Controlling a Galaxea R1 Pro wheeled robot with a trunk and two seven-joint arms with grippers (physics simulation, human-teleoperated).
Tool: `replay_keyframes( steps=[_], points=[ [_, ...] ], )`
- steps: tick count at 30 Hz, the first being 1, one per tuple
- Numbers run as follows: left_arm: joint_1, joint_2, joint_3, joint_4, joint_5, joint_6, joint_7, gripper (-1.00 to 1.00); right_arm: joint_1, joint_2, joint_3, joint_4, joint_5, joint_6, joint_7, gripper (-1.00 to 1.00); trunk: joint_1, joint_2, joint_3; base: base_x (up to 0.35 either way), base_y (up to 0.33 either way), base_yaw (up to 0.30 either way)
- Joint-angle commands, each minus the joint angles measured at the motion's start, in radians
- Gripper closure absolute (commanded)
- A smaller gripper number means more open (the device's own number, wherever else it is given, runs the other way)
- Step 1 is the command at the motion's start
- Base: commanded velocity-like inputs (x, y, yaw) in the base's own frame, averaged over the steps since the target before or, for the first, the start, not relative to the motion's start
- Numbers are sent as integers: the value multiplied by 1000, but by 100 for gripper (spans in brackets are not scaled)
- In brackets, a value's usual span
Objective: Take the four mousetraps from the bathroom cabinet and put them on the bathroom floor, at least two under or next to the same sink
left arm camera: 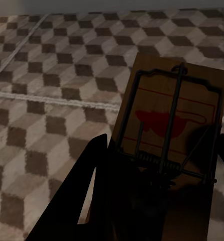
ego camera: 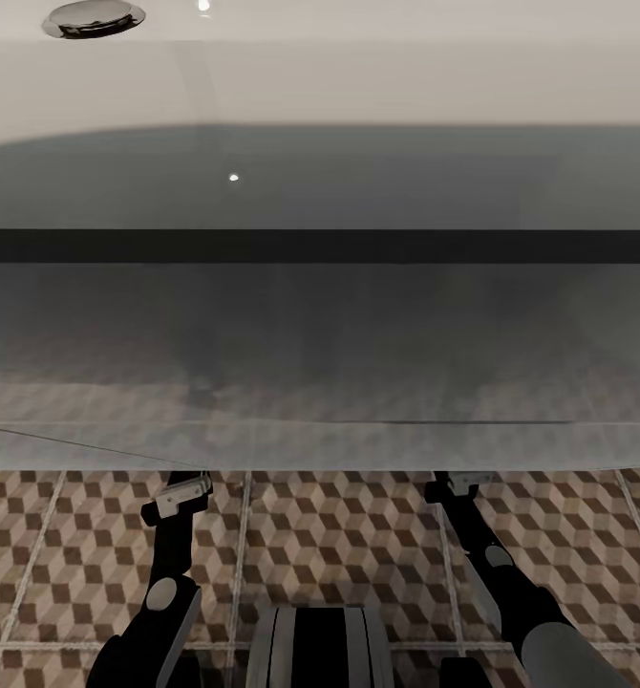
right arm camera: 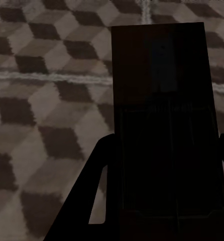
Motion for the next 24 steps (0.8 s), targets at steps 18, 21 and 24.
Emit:
replay_keyframes(
  steps=[18, 21, 24],
  points=[
    [0, -3, 1, 2, 12, -3, 15, 100, 0, 0, 0, 1, -3, -3, 7, 100, 0, 0, 0, 0, 0, 0],
    [0, -3, 2, 1, 12, -4, 17, 100, -1, 0, 0, 1, -3, -3, 7, 100, 0, 0, 0, 0, 0, 0],
    [0, -2, 4, 2, 13, -4, 18, 100, 0, 0, 0, 1, -3, -3, 7, 100, 0, 0, 0, 0, 0, 0]
  ],
)
